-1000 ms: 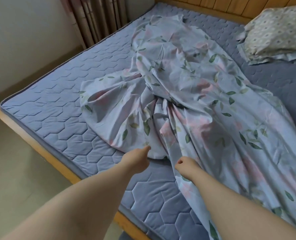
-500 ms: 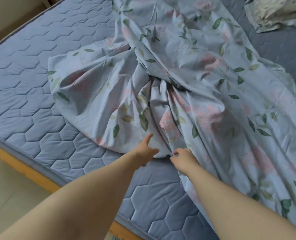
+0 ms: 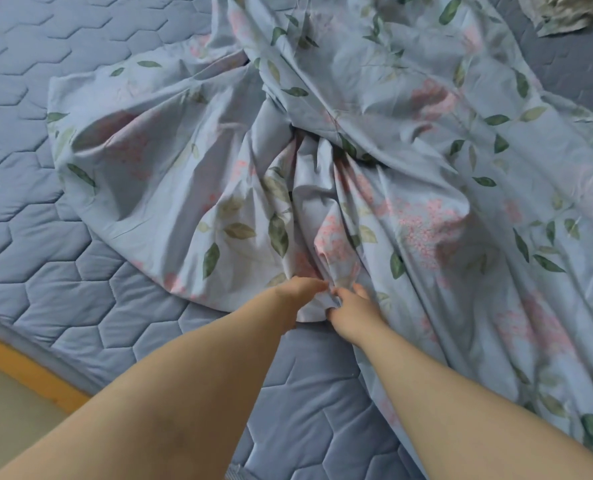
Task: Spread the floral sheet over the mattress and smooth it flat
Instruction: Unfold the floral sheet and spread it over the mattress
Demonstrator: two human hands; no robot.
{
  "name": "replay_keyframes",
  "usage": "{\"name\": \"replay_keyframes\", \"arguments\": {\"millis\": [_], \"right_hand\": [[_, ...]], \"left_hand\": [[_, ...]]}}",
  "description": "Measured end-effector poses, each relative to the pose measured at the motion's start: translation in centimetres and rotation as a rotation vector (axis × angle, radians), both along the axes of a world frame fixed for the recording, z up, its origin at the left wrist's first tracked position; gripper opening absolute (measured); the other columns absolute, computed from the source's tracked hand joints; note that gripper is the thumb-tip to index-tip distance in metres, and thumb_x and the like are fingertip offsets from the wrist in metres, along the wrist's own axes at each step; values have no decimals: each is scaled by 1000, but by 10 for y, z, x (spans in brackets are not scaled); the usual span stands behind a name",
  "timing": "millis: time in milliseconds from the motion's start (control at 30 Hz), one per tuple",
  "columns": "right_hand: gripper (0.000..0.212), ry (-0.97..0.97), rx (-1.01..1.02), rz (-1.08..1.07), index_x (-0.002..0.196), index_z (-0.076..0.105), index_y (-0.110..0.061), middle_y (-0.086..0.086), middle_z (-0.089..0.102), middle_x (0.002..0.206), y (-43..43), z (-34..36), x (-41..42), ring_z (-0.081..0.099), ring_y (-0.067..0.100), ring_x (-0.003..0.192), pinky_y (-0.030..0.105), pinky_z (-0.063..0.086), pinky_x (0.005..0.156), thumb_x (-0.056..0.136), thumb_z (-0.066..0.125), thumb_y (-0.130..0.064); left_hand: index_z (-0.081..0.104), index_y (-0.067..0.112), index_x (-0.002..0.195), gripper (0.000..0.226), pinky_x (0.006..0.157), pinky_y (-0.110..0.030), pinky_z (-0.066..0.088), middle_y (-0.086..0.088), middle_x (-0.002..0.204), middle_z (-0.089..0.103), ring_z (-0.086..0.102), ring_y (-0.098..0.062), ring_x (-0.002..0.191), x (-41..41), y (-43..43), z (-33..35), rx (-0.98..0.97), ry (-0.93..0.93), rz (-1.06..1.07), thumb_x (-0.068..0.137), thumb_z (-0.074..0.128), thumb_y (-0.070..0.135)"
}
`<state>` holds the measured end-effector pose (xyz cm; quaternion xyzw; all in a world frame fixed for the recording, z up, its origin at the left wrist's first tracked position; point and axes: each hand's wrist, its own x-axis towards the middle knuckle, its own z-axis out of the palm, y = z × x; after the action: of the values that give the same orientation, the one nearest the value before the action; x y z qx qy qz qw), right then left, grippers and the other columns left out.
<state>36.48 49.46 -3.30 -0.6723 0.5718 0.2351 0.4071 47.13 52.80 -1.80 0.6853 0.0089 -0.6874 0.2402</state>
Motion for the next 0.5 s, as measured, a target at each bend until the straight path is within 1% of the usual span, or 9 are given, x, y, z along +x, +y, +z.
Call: {"name": "replay_keyframes", "arguments": {"millis": [67, 167, 200, 233, 300, 367, 433, 467, 500], "right_hand": [[56, -14, -11, -32, 146, 32, -25, -1, 8, 160, 3, 2, -2, 28, 29, 141, 39, 32, 113, 93, 49, -24], [67, -52, -78, -24, 148, 24, -24, 1, 17, 156, 3, 17, -1, 35, 29, 137, 39, 38, 109, 89, 55, -24], [72, -81, -97, -16, 149, 21, -25, 0, 18, 156, 2, 25, 2, 36, 29, 136, 38, 39, 107, 87, 58, -23], [78, -111, -115, -13, 150, 17, -27, -1, 18, 156, 1, 34, 6, 36, 28, 136, 37, 39, 107, 86, 61, -23], [86, -147, -180, -11, 150, 13, -32, 0, 16, 156, -1, 58, 17, 33, 28, 138, 36, 36, 110, 83, 66, -25], [75, -170, -335, 8, 147, 24, -32, 4, 21, 152, 0, 82, 28, 34, 31, 137, 36, 35, 110, 84, 65, -30], [43, -171, -586, 61, 132, 48, -27, 6, 28, 149, 2, 113, 36, 35, 33, 132, 38, 34, 107, 90, 56, -32], [31, -165, -686, 80, 122, 56, -23, 6, 28, 150, 0, 121, 38, 34, 33, 132, 39, 33, 105, 92, 52, -31], [26, -200, -773, 95, 115, 60, -20, 5, 27, 153, 0, 137, 41, 32, 33, 133, 41, 32, 105, 93, 51, -28]], "left_hand": [[35, 10, 142, 54, 93, -31, 34, -3, 142, 41, 38, -24, 135, 2, 0, 1, -84, -6, 174, 94, 57, 24], [51, 7, 132, 44, 94, -30, 41, -9, 129, 56, 48, -23, 128, 10, 1, 13, -238, -135, 505, 90, 63, 12], [56, 8, 125, 37, 92, -29, 45, -10, 121, 62, 56, -23, 119, 16, 1, 20, -278, -142, 610, 89, 64, 8], [58, 8, 119, 31, 86, -27, 48, -11, 111, 65, 62, -21, 104, 21, 0, 32, -326, -91, 701, 89, 62, 4], [57, 8, 107, 19, 71, -25, 55, -8, 85, 70, 68, -16, 77, 37, -2, 64, -459, 97, 817, 91, 56, -2], [58, 9, 96, 14, 60, -21, 58, -3, 69, 72, 70, -12, 60, 52, -3, 99, -586, 200, 816, 91, 53, -4], [58, 11, 90, 15, 55, -17, 57, 0, 64, 71, 69, -9, 54, 66, 4, 140, -693, 199, 784, 92, 51, -2], [59, 12, 87, 17, 52, -17, 55, 1, 61, 70, 69, -7, 52, 70, 5, 153, -714, 191, 775, 93, 51, -2], [59, 13, 85, 19, 50, -16, 54, 2, 57, 70, 68, -6, 49, 75, 10, 172, -750, 172, 779, 94, 49, -2]]}}
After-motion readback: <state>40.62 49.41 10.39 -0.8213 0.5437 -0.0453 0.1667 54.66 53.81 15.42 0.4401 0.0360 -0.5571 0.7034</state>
